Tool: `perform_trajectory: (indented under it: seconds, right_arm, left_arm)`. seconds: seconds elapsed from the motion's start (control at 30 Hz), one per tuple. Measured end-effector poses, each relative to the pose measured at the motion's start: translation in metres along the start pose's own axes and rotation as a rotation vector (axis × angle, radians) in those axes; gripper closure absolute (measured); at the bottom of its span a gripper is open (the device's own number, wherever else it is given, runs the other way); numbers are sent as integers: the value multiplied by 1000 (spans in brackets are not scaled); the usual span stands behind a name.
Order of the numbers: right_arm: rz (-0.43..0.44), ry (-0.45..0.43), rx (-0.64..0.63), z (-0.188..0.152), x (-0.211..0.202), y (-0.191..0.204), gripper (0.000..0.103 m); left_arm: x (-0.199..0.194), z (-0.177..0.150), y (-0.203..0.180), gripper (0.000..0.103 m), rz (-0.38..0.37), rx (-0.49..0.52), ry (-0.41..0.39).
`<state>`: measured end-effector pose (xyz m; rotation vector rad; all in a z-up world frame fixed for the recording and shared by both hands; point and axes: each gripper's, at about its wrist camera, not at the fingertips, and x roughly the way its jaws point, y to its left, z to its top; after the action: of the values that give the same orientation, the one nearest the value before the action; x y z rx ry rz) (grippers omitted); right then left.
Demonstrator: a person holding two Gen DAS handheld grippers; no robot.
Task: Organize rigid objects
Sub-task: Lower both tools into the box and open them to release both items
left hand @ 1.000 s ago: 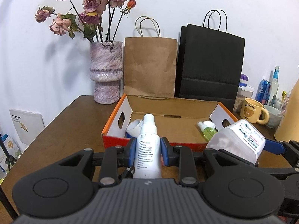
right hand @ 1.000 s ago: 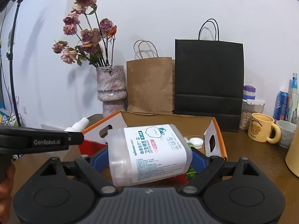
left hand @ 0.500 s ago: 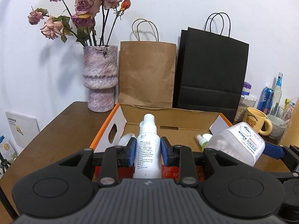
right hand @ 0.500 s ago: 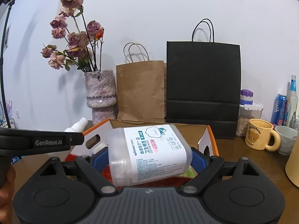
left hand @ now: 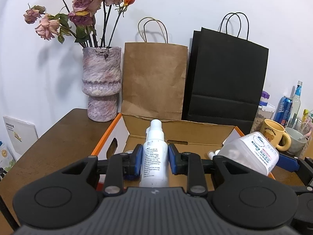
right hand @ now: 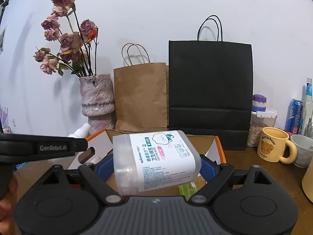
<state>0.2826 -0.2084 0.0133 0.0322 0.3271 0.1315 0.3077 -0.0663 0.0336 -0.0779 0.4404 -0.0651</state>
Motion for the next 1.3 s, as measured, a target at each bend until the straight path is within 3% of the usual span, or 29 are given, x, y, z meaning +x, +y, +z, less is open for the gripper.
perform_trajectory:
  seconds: [0.8,1.3]
  right_arm:
    - [-21,34,-10,13,71,-15,15]
    - [-28,52,-24,15,90,-19,15]
  left_arm:
    - [66,22,-5,75,19,15,9]
    - [92,25,-5,74,42,53,24]
